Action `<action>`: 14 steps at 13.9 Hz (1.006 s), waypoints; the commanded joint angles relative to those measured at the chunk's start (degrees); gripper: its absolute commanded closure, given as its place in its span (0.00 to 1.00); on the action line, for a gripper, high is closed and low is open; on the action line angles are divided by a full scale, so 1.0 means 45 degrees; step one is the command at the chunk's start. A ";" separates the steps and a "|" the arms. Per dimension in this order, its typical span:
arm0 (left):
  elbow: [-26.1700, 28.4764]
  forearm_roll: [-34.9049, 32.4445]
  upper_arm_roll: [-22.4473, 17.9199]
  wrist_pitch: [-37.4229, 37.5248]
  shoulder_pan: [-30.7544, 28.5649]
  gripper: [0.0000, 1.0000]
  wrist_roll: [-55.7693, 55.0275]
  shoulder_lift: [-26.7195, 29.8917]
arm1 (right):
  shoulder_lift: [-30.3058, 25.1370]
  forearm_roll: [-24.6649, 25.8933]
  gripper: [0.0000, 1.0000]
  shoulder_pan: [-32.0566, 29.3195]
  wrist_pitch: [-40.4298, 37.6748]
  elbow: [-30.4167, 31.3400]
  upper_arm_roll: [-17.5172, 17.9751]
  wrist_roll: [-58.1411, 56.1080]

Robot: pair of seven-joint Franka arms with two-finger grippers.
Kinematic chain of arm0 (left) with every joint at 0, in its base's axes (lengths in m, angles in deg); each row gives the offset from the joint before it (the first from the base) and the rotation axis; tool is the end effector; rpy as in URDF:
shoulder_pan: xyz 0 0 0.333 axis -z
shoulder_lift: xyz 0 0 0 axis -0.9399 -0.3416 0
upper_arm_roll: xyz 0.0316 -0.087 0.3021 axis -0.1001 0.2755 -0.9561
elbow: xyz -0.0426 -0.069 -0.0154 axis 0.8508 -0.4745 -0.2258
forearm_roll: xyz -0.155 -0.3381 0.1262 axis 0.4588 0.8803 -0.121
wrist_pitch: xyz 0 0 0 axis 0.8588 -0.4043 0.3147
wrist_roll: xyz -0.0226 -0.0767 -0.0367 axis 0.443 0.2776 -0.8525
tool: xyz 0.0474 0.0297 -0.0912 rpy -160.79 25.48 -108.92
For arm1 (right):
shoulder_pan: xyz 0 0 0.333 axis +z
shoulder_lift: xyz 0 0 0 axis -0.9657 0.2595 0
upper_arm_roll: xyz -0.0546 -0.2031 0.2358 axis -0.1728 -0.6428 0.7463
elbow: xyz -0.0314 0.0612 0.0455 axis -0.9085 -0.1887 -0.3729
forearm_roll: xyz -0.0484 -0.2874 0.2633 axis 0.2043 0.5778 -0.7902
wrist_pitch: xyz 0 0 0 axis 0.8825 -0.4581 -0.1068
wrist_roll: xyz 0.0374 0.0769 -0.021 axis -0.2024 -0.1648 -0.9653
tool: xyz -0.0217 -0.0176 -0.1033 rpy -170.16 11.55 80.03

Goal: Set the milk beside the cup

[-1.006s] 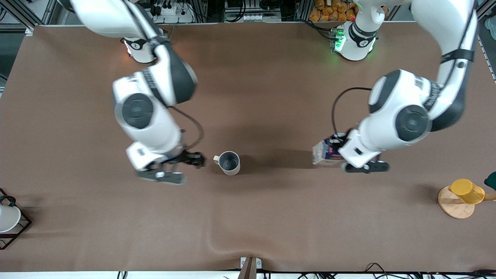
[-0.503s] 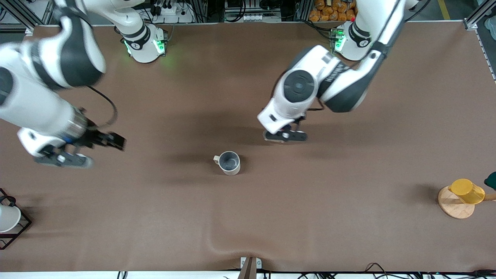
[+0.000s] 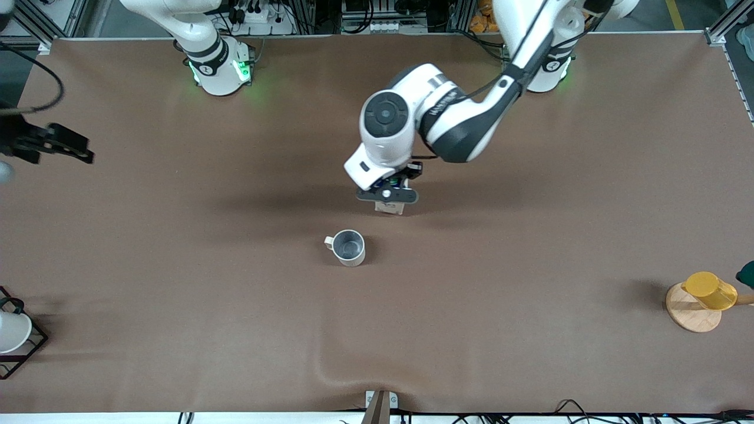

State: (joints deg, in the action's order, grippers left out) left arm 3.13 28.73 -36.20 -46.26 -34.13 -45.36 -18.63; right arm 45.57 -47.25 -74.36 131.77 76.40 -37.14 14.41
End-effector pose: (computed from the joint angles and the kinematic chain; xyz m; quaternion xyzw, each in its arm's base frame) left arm 0.4887 -0.5179 0.3752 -0.9958 0.0507 0.0757 0.0091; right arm 0.5578 -0.0234 0.6443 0.9992 -0.0105 -0.0397 0.0027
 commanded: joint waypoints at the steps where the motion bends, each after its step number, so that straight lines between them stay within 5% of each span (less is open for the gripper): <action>1: -0.1103 -0.0059 -0.0418 -0.0329 0.0557 0.62 -0.0234 -0.0722 | -0.0346 0.0195 0.00 -0.0542 -0.0163 -0.0144 0.0213 -0.0236; 14: -0.1614 0.0039 -0.0437 -0.2048 0.0831 0.61 -0.0332 -0.1681 | -0.0092 -0.0078 0.00 -0.1676 -0.0221 -0.0732 0.0212 -0.2307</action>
State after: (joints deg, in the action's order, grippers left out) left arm -1.99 28.73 -37.39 -55.26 -31.11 -45.95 -24.82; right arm 45.04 -47.23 -80.97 131.41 73.48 -37.11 4.93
